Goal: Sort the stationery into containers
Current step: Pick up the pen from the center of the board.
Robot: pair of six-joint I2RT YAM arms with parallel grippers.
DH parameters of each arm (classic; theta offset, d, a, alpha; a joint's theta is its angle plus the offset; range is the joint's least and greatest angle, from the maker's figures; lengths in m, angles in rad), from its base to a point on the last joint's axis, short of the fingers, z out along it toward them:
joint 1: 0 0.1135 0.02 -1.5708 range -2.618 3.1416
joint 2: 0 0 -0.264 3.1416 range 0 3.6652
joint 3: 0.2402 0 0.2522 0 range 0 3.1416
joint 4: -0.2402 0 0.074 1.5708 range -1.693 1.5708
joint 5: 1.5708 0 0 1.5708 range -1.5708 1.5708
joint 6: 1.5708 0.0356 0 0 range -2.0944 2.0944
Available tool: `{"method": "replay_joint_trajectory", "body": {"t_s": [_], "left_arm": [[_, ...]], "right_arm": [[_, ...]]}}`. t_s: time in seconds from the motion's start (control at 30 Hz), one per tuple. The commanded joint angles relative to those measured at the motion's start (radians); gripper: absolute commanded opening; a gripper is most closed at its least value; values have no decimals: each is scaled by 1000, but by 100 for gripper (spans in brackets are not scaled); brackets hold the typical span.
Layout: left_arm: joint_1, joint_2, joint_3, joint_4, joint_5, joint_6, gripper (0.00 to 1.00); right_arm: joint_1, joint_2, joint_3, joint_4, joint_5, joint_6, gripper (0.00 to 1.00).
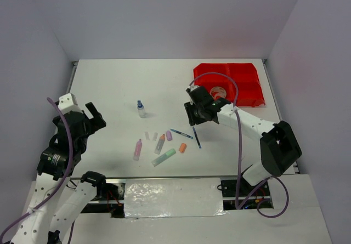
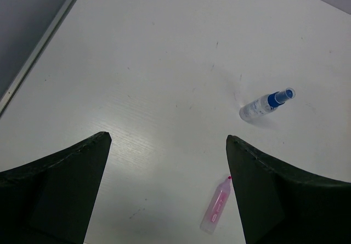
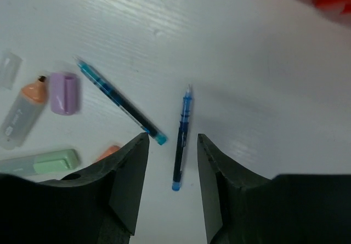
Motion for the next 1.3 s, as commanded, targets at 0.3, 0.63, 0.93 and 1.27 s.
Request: {"method": "replay_joint_trajectory", "body": {"t_s": [0.3,0.63,0.93,1.27], "left_arm": [[5,2,12,54,32,35,99],[5,12,12,60,49,43,99],[5,11,10,63,61,49,99],[5,2,7,62,55,44,99]], "right_arm": [[18,31,-145,45,43,97,39],[48,65,-164,61,45,113,36],[48,114,-162,58,59,110,32],[48,201,-162,68,52,105,19]]}}
